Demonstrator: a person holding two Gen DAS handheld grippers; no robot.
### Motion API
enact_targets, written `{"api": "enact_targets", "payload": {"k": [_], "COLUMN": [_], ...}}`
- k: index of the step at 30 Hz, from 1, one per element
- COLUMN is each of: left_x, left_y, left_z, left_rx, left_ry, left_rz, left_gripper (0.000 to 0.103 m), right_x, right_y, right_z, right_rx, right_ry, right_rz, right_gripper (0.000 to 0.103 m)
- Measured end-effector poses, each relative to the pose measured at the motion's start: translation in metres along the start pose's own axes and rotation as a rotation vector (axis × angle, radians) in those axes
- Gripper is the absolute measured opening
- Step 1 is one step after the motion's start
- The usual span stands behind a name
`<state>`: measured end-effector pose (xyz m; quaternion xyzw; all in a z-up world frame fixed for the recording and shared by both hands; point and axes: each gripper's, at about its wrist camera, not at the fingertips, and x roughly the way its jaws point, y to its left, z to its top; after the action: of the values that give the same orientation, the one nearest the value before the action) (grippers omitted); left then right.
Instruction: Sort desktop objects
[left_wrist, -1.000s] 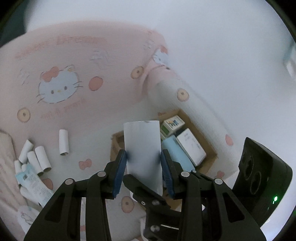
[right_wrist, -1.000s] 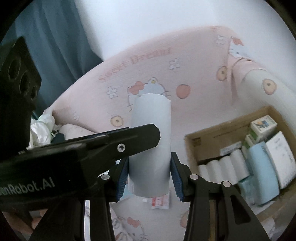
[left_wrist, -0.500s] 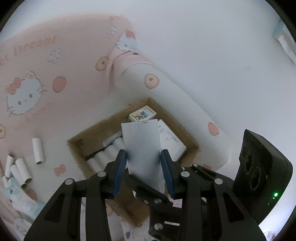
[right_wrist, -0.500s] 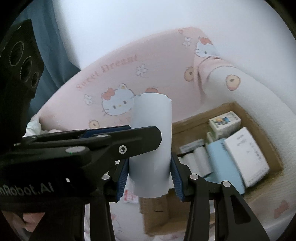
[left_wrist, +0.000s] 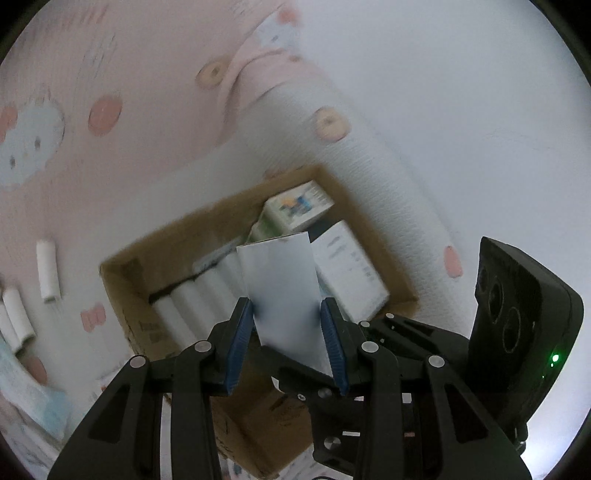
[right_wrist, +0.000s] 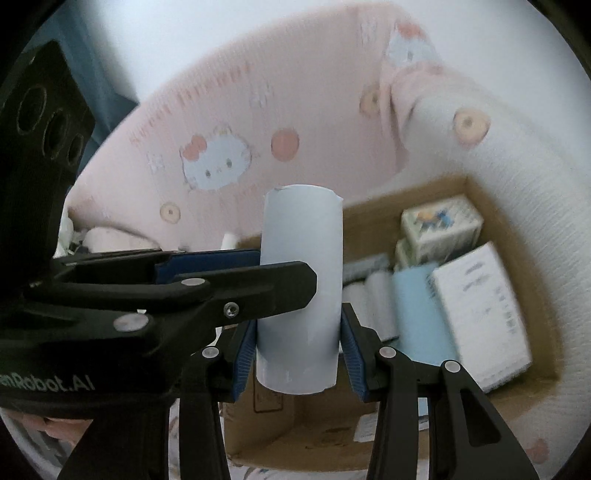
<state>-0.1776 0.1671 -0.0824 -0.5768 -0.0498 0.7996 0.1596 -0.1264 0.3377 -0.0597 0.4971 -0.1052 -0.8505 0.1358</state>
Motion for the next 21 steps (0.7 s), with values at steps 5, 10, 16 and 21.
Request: {"api": "enact_targets", "payload": {"k": [5,10,16,21], "left_x": [0.033,0.058,0.065,0.039], "left_y": [0.021,0.021,0.046,0.062], "left_z": [0.007,0.015,0.016,0.015], "left_rx": [-0.052,-0.016,-0.063,-0.070], "left_ry": [0.103,0.155,0.177,0.113], "left_rz": [0.003,0.056,0.088,0.109], "left_gripper": [0.041,0.039,0.039,0.039], "right_x": [0.047,0.083,0.113,0.124], "right_y": [-0.018,-0.038,-0.059,-0.066], "right_z": [-0.001,0.002,0.004,0.003], "right_rx": [0.050,0.138,0.240,0.311], "right_ry": [0.134,0.213,0.301,0.323], "right_rz": [0.018,0.068,0.083,0.086], "right_gripper": [0.040,0.040,0.040,0.040]}}
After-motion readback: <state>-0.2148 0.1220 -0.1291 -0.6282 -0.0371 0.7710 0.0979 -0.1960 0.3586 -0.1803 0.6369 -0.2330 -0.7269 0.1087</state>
